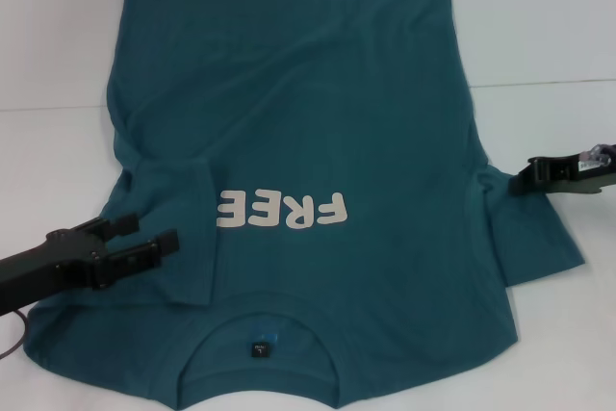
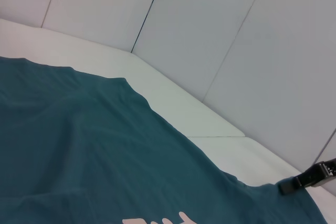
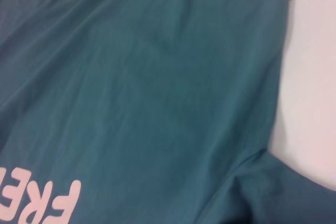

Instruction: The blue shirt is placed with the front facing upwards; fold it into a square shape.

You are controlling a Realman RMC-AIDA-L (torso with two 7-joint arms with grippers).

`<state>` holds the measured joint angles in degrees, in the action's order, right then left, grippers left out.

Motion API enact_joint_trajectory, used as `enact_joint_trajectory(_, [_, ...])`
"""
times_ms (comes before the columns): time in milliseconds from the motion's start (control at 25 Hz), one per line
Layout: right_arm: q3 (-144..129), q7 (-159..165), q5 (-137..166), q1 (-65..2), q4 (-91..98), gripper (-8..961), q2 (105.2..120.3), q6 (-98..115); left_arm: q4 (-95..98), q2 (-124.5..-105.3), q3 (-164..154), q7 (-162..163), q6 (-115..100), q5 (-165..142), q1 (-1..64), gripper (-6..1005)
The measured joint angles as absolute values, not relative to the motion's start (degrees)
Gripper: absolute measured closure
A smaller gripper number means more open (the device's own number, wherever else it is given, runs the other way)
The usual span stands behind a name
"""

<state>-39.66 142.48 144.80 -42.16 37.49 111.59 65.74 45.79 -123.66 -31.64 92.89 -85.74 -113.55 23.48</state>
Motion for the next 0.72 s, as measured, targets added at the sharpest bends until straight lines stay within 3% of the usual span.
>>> enact_joint_trajectory(720, [-40.1, 143.0, 145.5, -43.5, 37.8, 862, 106.98, 68.6, 45.9, -123.66, -31.6, 92.9, -86.2, -114.0, 23.4, 111])
